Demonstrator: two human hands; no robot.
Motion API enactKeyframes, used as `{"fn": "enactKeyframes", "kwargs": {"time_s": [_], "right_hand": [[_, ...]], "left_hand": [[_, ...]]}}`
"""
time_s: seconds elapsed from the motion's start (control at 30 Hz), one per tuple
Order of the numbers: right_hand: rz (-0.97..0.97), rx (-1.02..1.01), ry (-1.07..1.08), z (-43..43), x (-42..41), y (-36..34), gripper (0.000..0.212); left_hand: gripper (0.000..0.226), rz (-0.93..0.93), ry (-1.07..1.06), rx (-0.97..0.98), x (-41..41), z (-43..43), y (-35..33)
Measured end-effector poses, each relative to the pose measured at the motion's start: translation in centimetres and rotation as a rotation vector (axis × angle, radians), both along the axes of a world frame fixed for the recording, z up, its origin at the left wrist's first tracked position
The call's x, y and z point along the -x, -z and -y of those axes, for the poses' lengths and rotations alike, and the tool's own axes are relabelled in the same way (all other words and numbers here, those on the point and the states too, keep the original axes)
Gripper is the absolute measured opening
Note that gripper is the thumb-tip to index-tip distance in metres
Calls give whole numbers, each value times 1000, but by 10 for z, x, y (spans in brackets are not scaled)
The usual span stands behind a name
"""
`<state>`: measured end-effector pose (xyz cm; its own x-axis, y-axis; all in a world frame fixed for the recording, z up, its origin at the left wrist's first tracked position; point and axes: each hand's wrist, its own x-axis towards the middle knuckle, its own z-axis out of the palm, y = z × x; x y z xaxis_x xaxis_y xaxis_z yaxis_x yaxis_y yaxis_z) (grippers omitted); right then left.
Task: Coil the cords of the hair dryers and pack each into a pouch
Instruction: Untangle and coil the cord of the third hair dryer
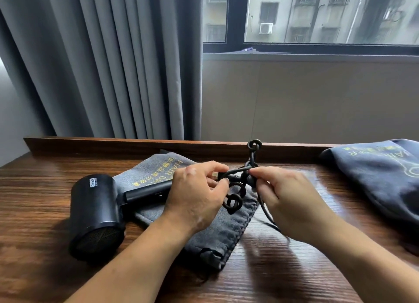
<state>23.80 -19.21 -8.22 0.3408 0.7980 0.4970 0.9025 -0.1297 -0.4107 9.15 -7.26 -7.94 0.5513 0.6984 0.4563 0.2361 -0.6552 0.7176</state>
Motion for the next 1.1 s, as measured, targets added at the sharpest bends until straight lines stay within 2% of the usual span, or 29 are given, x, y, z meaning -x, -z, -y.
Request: {"fn": "enactKeyframes", "kwargs": {"time_s": [0.2,0.23,0.37,0.5,0.53,0.6,0.67,0.73,0.83,0.87,0.97,1.03,1.1], "right_hand": [[37,37,-33,6,6,-3,41],[26,44,-31,6,3,-3,39],[-74,-27,-66,6,-10,-1,3],[-58,-31,-168,8,-17,-8,9],[-107,-46,-176,10,-20,-11,14],[-418,-180,-198,14,-28,-15,18],[-794,-373,-139,15,-37,-16,18],[-995,-460,-32,14,-42,-15,23],[-1170,-515,-47,10,-45,-11,24],[-1224,-541,-87,9,-45,-11,23],[-1358,-595,-231,8,-40,-15,22],[-1418,-595,-314,6,-36,-17,21],[-1464,-576,-381,4,-32,-17,19]], "left_hand": [[39,4,65,-5,-1,-2,4],[39,-1,63,-1,0,-4,5],[20,4,59,48,0,-8,4],[14,36,15,162,-2,-12,0],[14,65,-14,233,-1,-16,-1],[18,174,-88,390,1,-27,-4],[22,154,-189,311,6,-34,-6],[25,10,-181,166,9,-32,-6],[32,-185,-3,99,8,-23,-6],[33,-185,29,90,7,-20,-5],[21,-23,22,42,3,-14,-5],[38,-52,79,13,-3,-9,0],[59,-241,176,28,-10,-4,8]]}}
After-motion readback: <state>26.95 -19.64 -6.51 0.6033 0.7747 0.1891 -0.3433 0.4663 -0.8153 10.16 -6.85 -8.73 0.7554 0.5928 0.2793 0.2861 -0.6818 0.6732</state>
